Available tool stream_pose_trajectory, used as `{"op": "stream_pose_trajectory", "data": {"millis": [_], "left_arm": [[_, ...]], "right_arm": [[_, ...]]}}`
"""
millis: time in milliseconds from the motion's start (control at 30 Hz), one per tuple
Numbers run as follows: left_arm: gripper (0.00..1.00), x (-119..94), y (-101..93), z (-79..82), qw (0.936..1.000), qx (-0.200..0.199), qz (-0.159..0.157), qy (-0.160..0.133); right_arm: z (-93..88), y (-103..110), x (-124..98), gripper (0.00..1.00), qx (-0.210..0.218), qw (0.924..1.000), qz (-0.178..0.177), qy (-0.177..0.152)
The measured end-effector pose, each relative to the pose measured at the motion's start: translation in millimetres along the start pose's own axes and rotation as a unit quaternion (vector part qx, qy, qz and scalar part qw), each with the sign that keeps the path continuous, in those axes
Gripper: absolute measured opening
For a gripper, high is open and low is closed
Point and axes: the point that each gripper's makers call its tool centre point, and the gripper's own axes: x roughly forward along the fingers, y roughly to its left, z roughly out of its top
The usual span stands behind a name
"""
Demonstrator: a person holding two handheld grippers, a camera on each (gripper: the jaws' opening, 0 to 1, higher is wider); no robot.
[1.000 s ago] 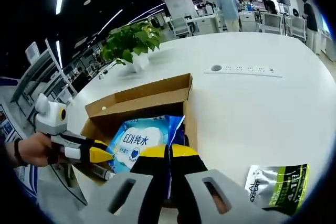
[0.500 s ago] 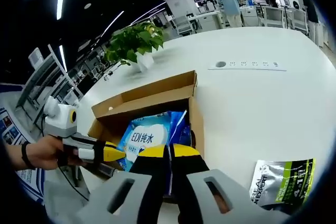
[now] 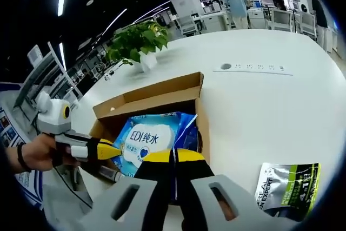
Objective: Operate the shoe box by opening the lid, removing the specified soft item, and placing it in the target area until the item is outside and the box remains undamaged.
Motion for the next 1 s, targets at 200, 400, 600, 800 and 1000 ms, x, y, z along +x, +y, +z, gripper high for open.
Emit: {"op": "stream_pose_trajectory", "data": {"millis": [200, 400, 600, 800, 1000], "left_arm": [[0.04, -8, -3.6, 6.9, 0.9998, 0.007, 0.004, -0.016], [0.04, -11, -15.3, 16.2, 0.9995, 0.02, -0.002, -0.025], [0.02, -9, -33.2, 24.2, 0.9987, 0.04, -0.013, -0.03], [0.0, -6, -45.3, 28.2, 0.9979, 0.055, -0.017, -0.031], [0.0, -4, -55.0, 25.9, 0.9974, 0.065, -0.017, -0.028]], "right_arm": [[3.9, 1, -6, 0.0, -0.001, 1.0, 0.003, -0.009], [2.8, -3, -18, 0.0, 0.0, 0.9999, -0.002, -0.014], [3.7, -12, -32, 0.0, 0.011, 0.9996, -0.01, -0.026], [12.0, -16, -45, 0.0, 0.021, 0.9985, -0.012, -0.049], [13.1, -21, -54, 0.0, 0.023, 0.998, -0.016, -0.057]]}}
